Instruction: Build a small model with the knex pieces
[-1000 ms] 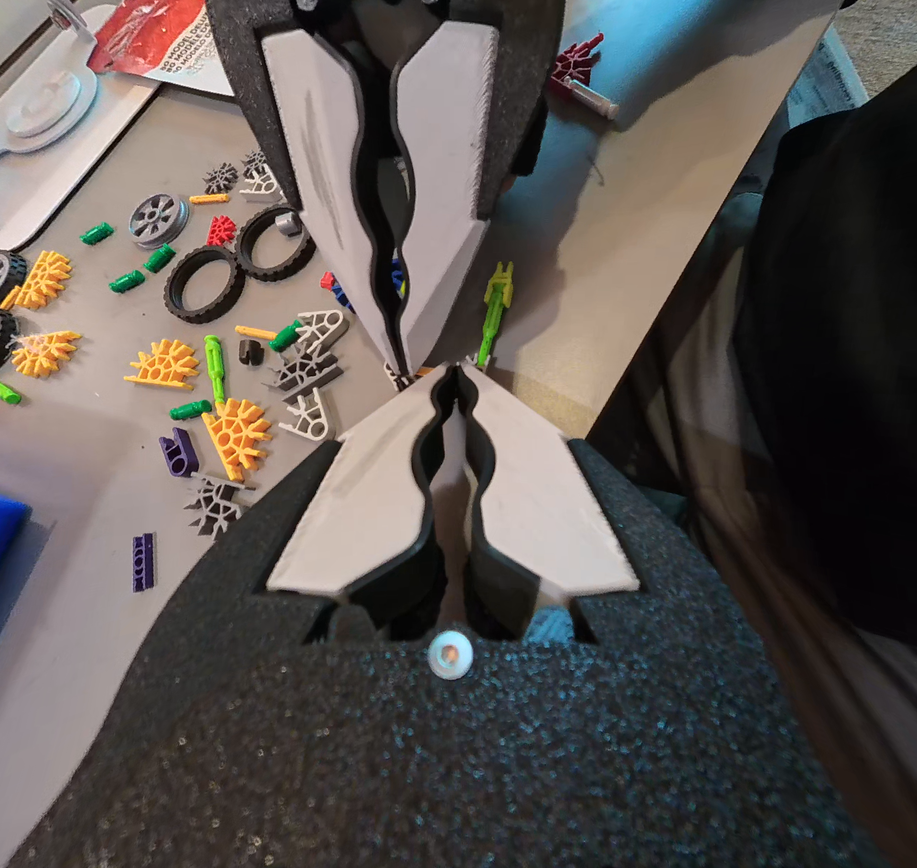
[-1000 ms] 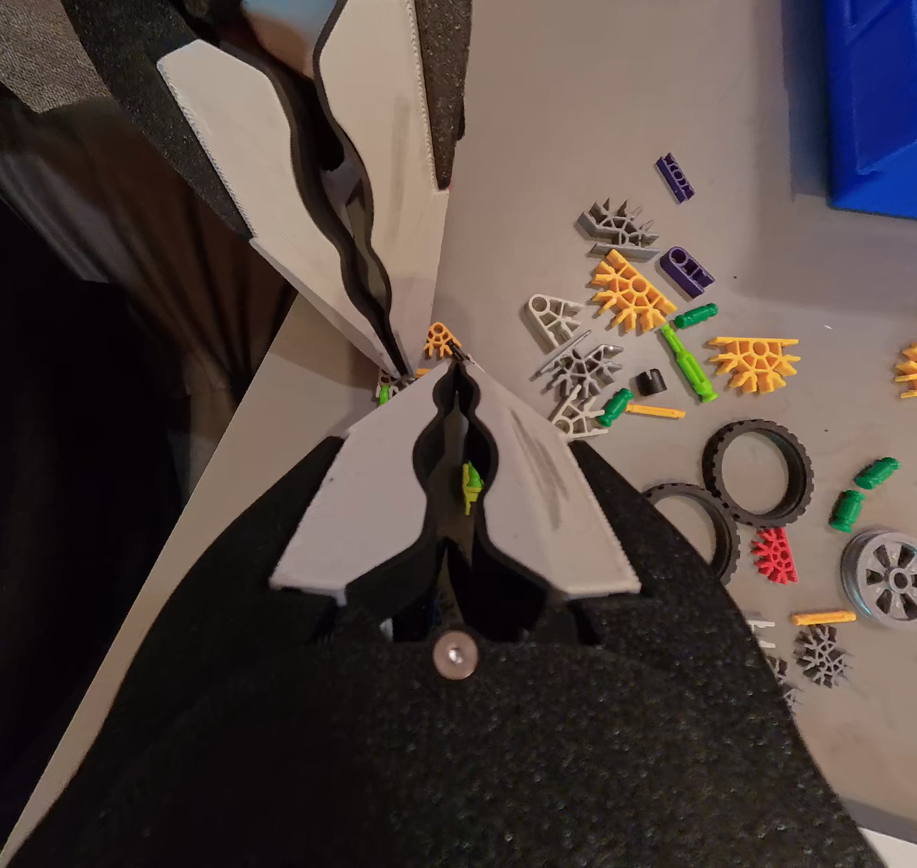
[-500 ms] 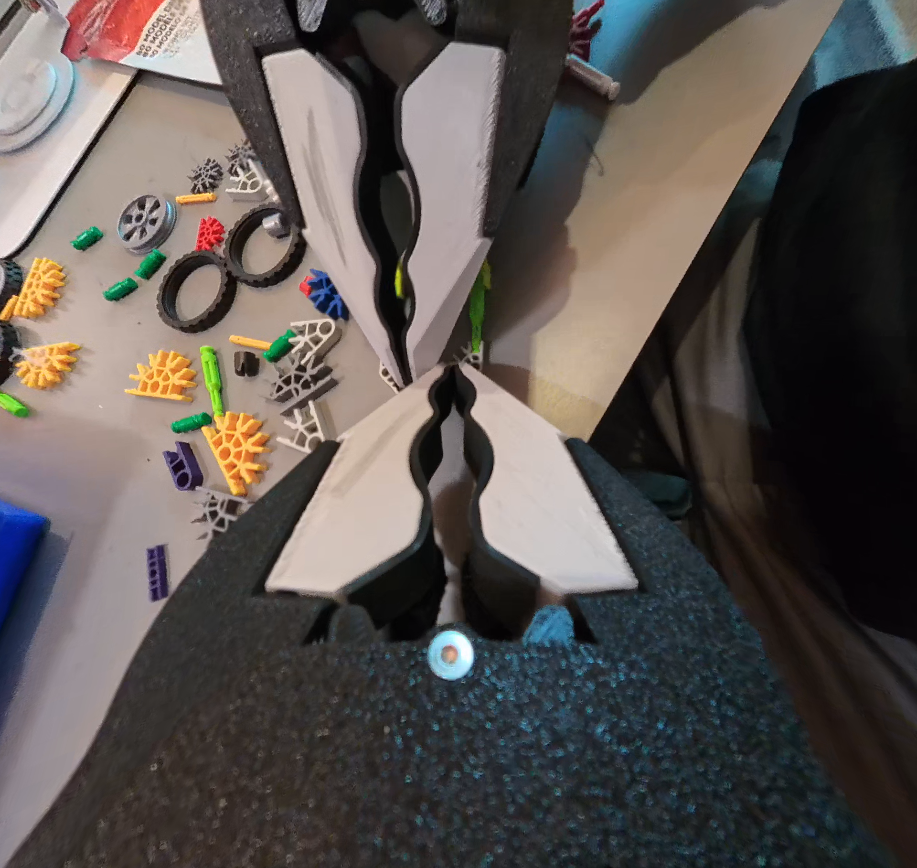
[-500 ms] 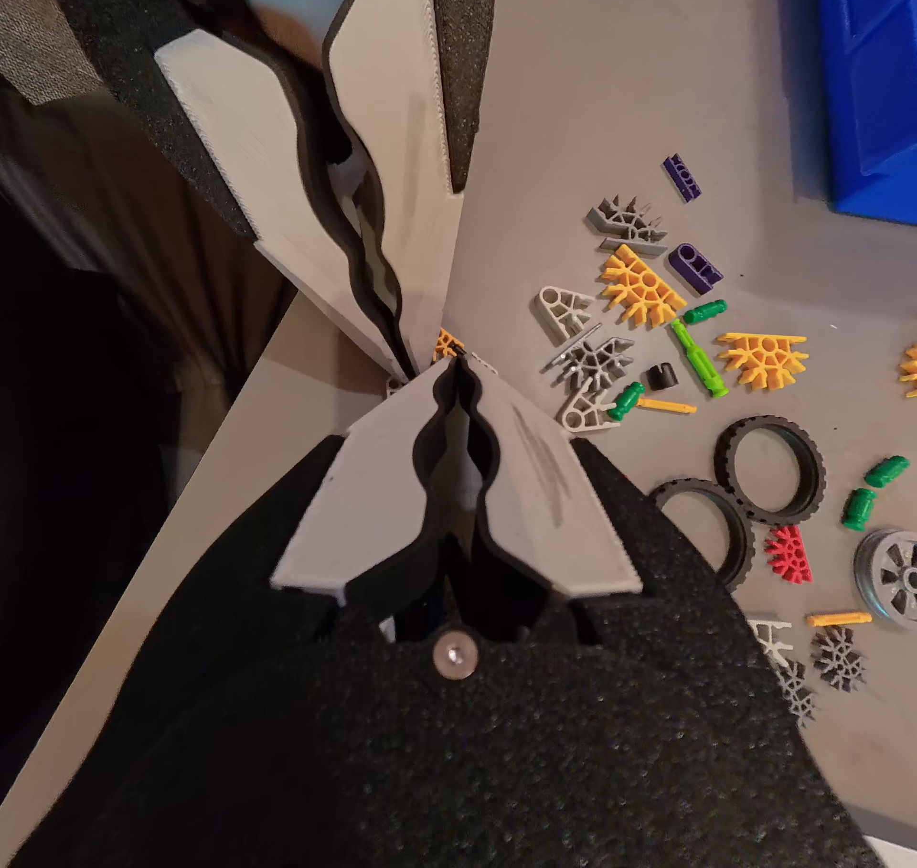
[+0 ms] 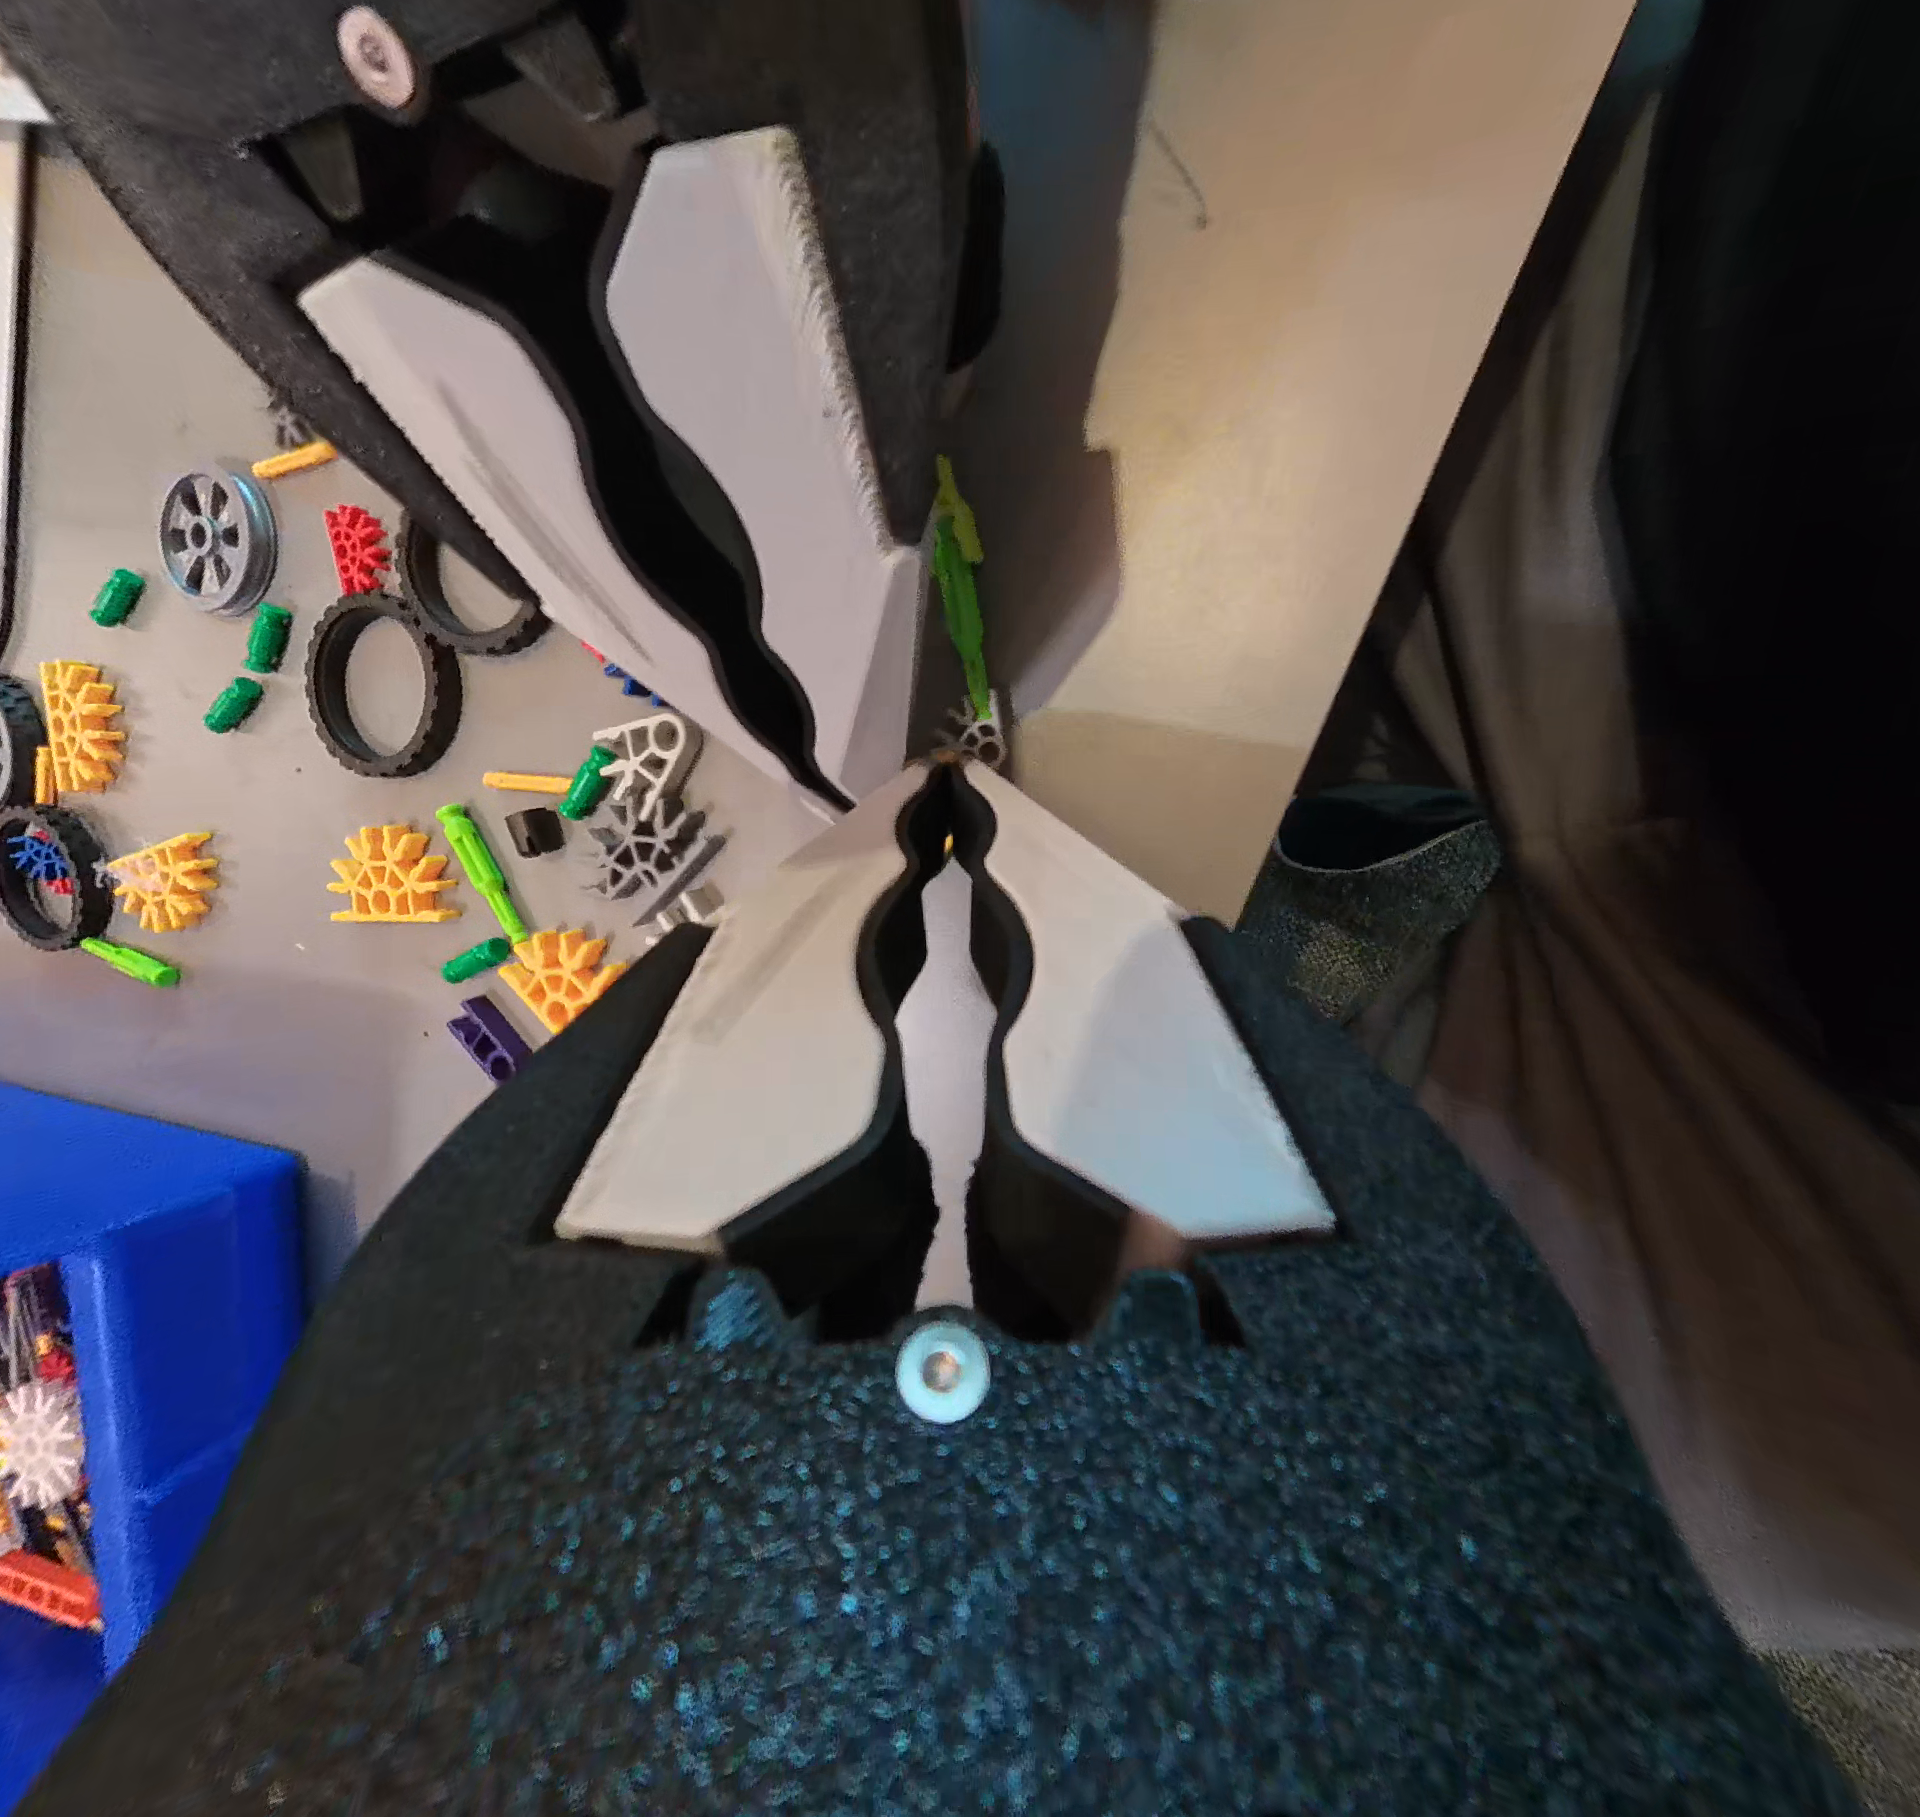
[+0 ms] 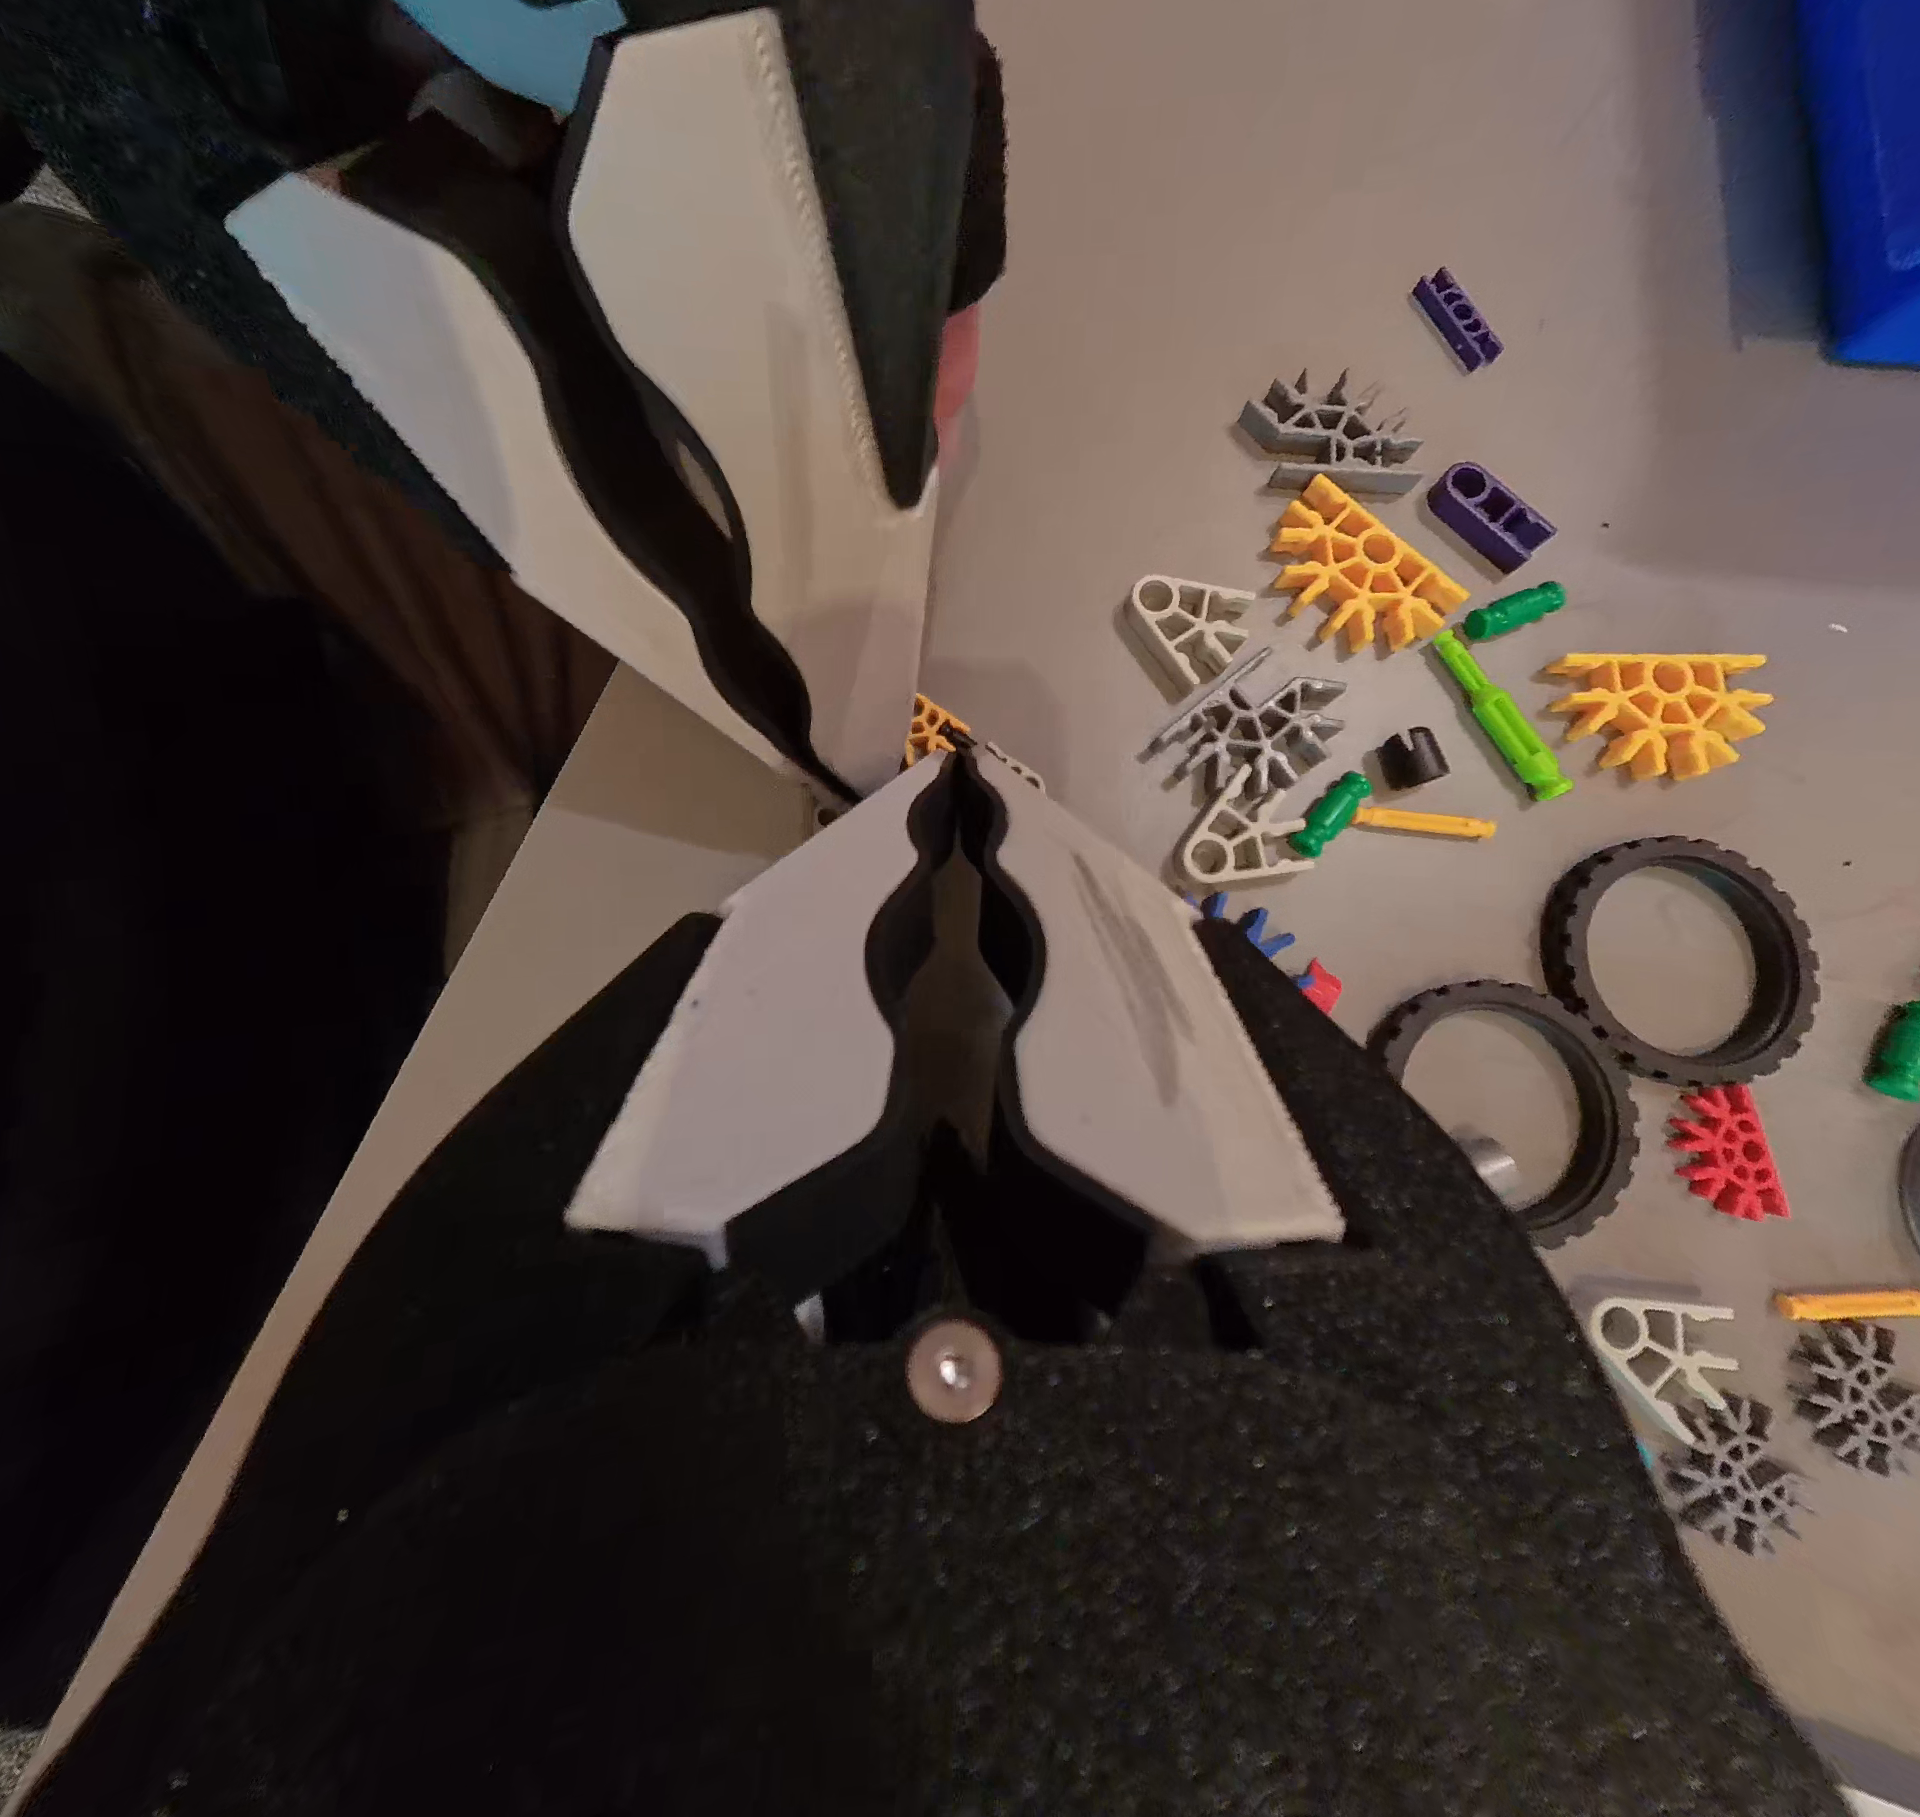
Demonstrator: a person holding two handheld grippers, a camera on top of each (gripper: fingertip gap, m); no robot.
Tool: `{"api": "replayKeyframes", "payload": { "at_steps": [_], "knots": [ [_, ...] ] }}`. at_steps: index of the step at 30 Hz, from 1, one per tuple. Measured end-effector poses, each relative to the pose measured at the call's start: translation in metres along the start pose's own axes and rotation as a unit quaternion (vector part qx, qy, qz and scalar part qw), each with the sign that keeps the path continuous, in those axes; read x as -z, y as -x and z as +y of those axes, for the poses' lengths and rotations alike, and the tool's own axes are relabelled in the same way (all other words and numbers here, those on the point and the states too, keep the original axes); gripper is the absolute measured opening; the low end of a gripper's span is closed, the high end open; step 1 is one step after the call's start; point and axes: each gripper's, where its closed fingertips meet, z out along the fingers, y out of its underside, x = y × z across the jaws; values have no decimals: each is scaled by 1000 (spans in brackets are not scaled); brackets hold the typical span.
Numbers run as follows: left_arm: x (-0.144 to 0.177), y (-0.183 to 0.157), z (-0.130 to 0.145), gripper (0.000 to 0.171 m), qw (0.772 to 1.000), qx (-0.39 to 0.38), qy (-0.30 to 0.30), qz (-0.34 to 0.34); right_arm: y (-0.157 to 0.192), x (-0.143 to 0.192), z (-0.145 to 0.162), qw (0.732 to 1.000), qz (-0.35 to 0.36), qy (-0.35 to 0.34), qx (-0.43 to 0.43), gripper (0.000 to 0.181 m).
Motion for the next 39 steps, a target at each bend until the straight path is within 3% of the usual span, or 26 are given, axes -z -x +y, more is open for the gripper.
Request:
{"api": "replayKeyframes", "payload": {
  "at_steps": [32, 39],
  "knots": [
    [-5, 3, -7, 0, 1000, 14, -24, -7, -9, 29, 16, 999, 27, 21, 35, 0],
    [-6, 4, -10, 0, 999, 8, -44, 2, 1, 21, 19, 995, 15, 35, 90, 14]
  ]
}}
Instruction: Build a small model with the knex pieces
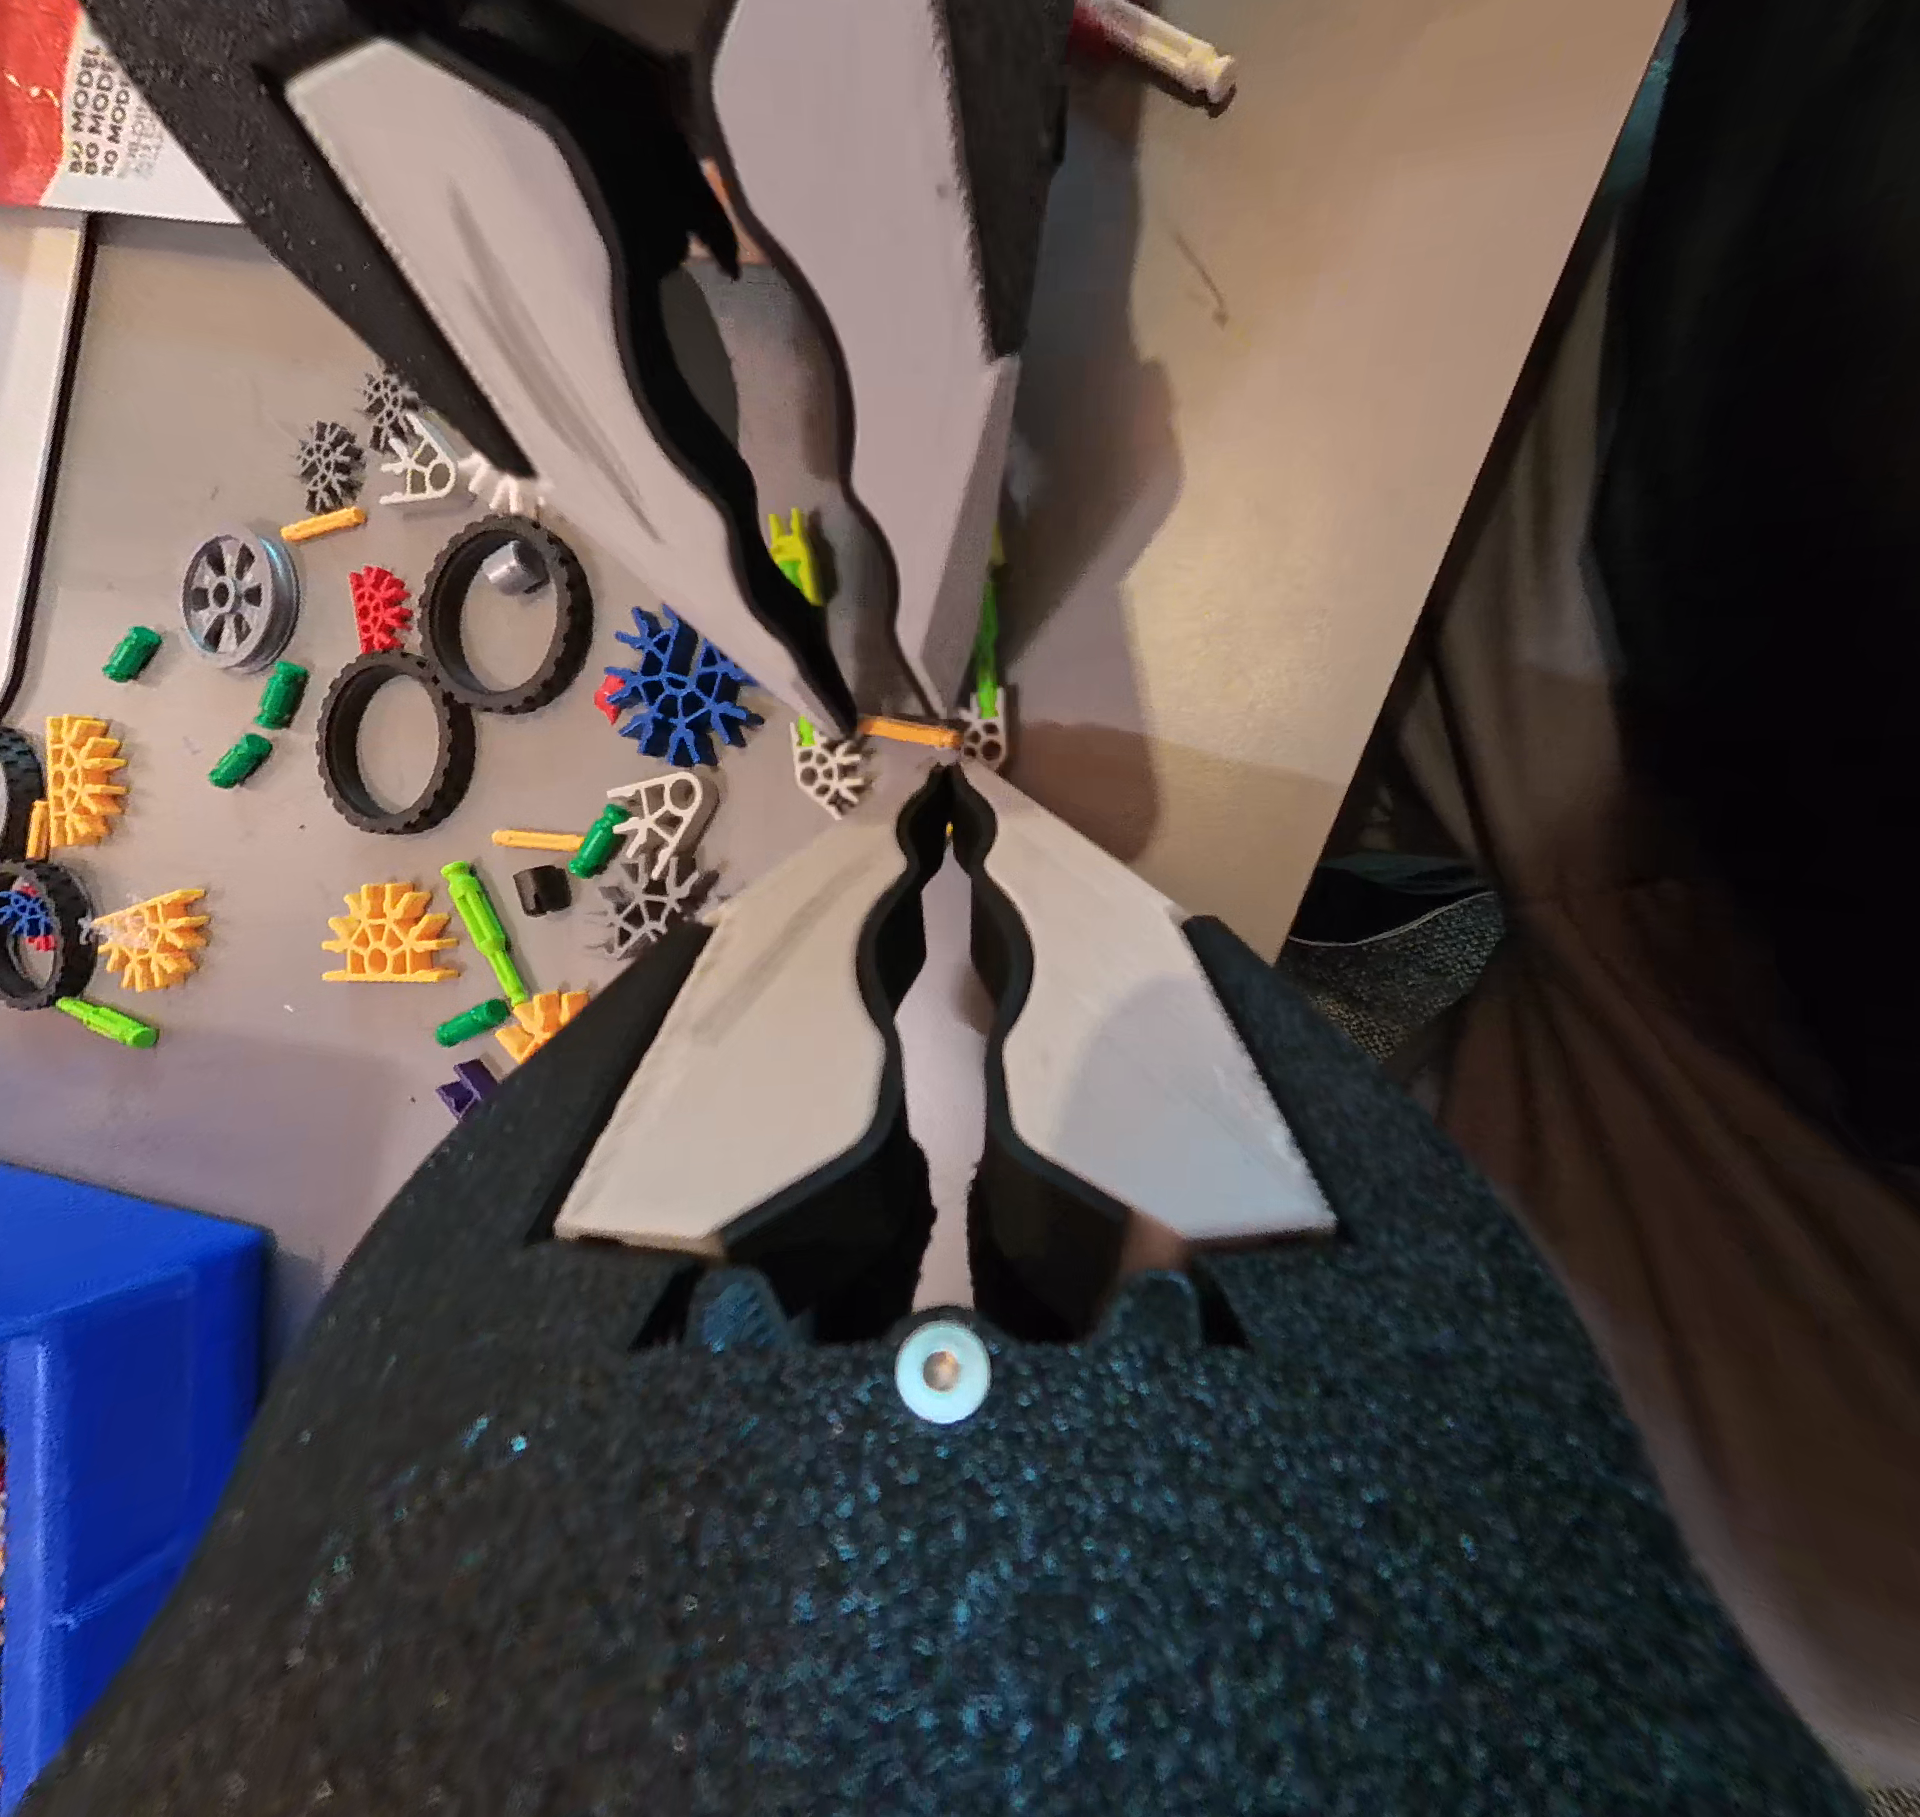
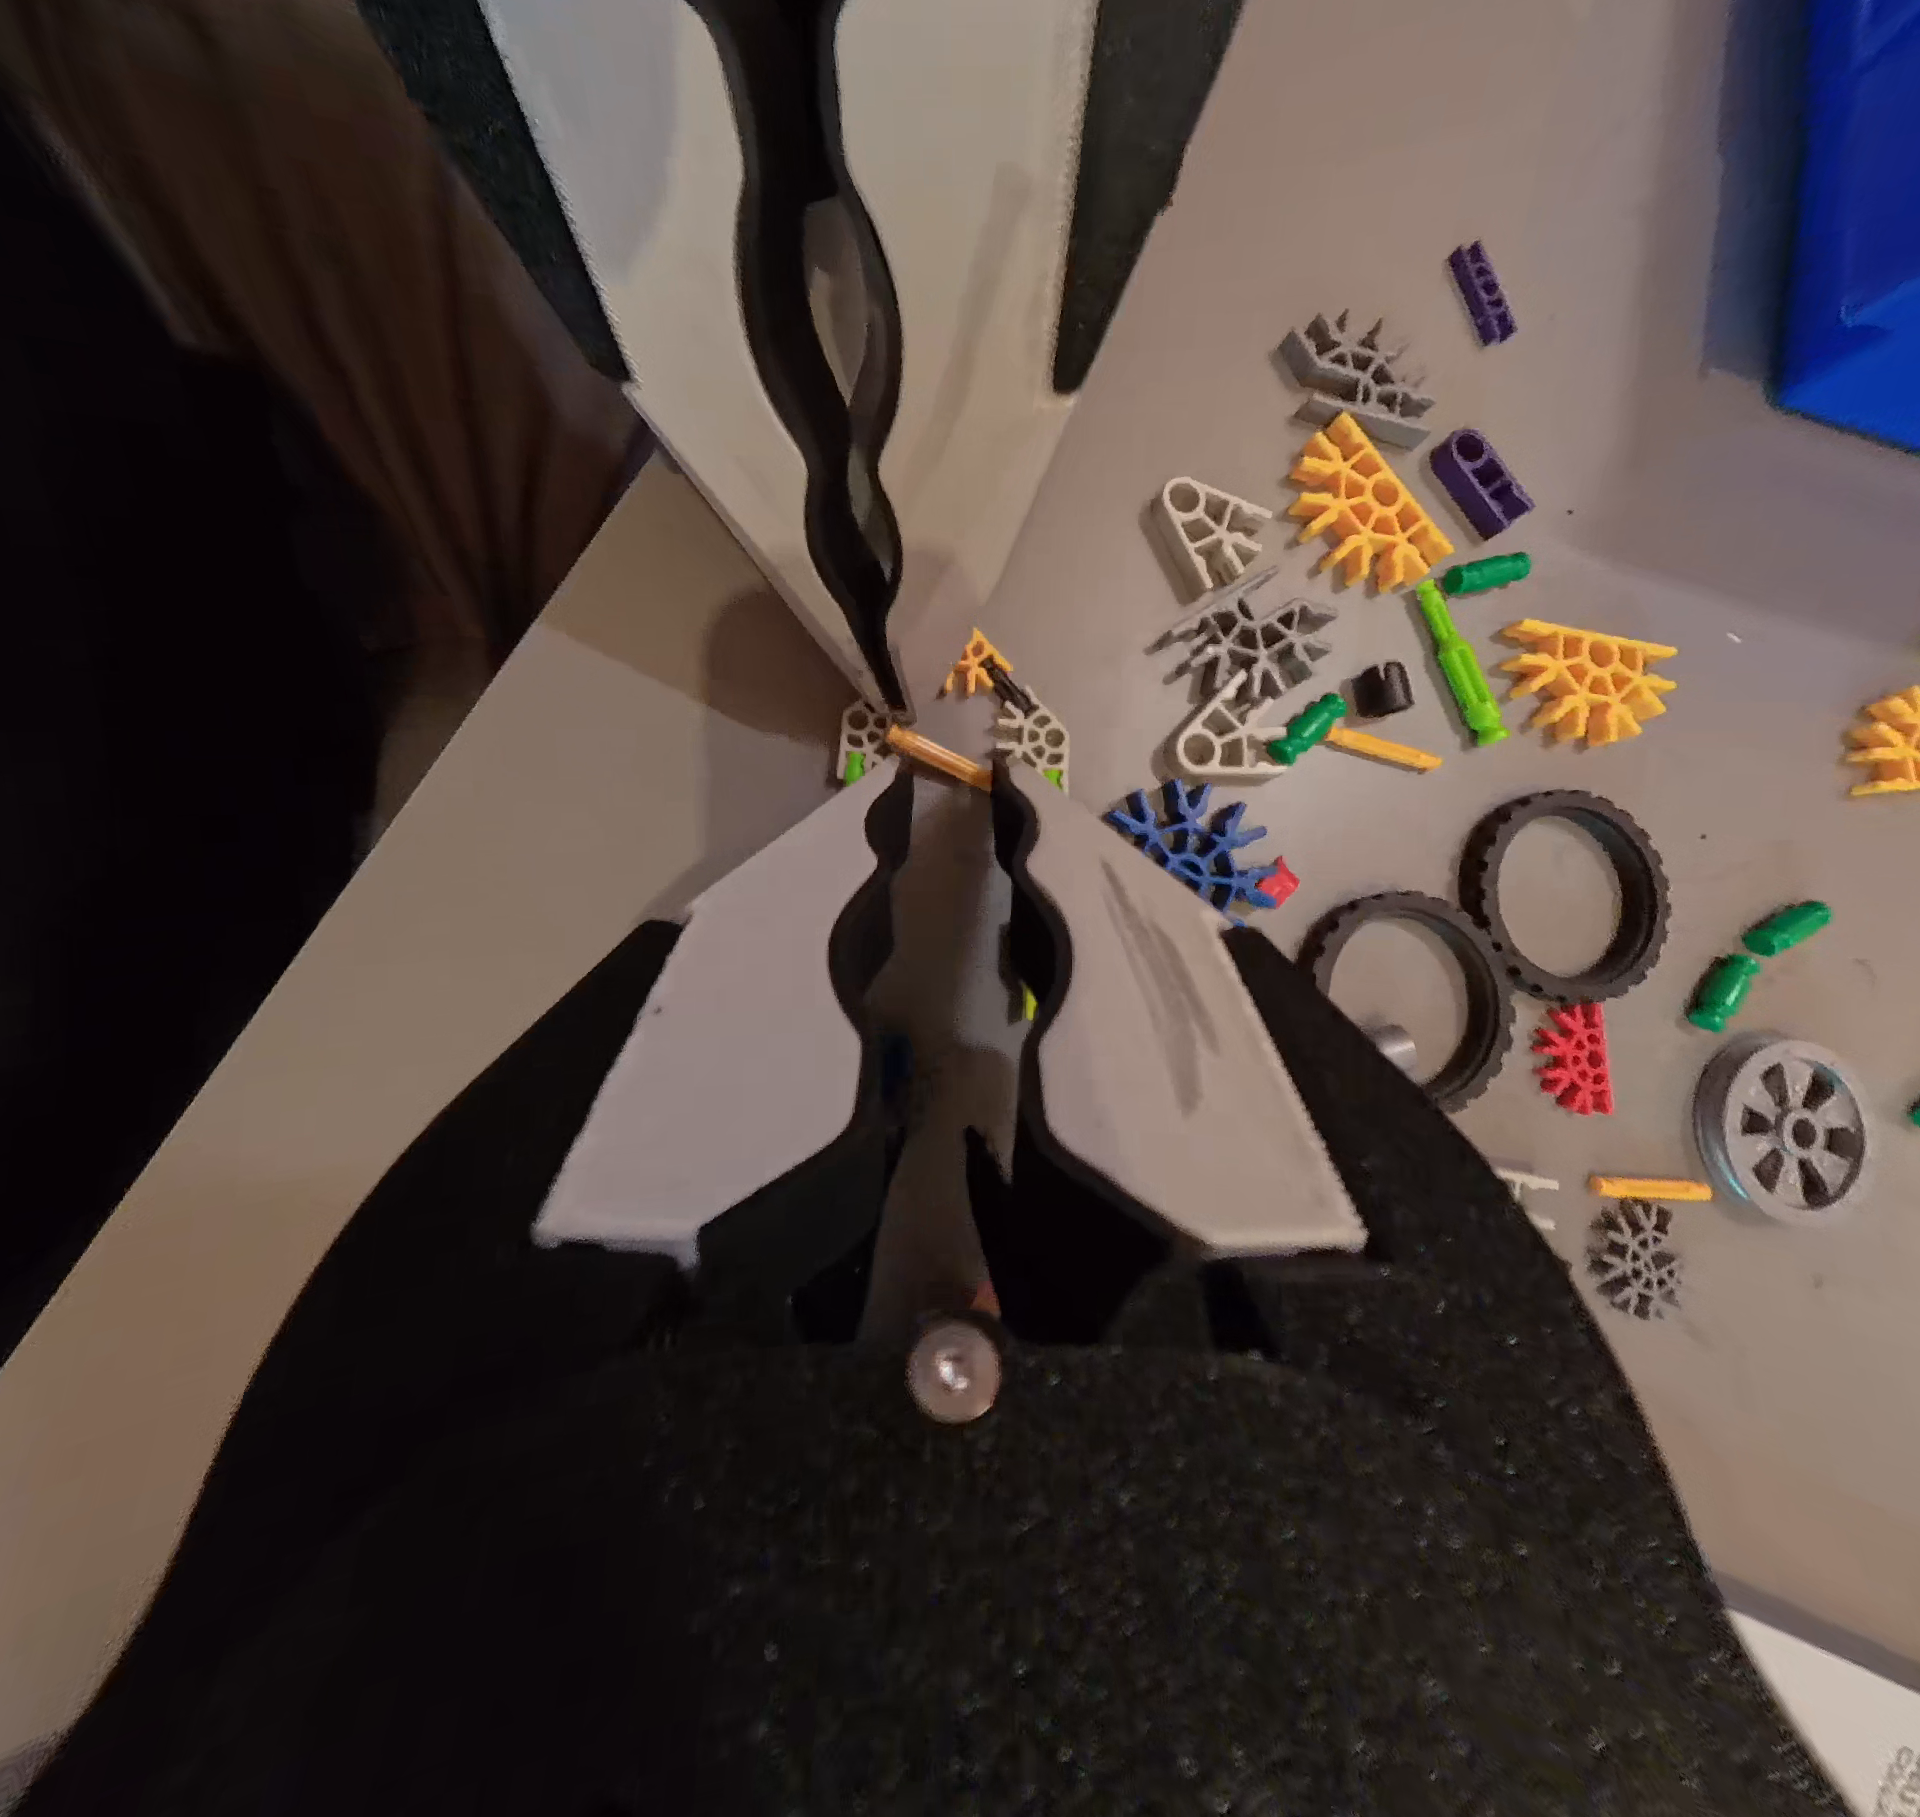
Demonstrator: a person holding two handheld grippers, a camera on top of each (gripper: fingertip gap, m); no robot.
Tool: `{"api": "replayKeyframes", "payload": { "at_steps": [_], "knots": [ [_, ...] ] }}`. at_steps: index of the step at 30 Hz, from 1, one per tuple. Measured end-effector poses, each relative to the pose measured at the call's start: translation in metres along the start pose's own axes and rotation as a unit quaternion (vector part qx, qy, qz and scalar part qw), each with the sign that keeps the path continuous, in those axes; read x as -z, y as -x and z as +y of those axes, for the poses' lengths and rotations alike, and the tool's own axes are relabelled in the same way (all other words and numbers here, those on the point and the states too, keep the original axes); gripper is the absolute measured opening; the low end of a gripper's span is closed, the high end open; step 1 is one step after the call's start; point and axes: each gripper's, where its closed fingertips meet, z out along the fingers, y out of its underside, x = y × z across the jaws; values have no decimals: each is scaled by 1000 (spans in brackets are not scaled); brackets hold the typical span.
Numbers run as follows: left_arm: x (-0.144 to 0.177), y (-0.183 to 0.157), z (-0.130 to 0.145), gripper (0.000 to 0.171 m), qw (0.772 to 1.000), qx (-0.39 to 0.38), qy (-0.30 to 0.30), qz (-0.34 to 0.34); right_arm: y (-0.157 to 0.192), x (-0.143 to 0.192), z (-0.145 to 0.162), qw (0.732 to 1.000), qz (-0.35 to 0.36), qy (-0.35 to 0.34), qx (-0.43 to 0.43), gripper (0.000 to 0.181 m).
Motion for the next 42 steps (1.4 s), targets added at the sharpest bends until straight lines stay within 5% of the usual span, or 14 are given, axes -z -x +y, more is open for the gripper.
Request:
{"api": "replayKeyframes", "payload": {
  "at_steps": [16, 27, 42],
  "knots": [
    [1, 5, 2, 0, 1000, 0, -24, -16, 7, 0, 0, 997, -6, 26, 71, 0],
    [15, 9, 3, 13, 989, 120, -79, -38, 4, 9, -2, 997, -5, 24, 68, 0],
    [3, 9, 7, 16, 985, 144, -84, -38, -3, 3, 2, 970, -3, 113, 216, 0]
  ]
}}
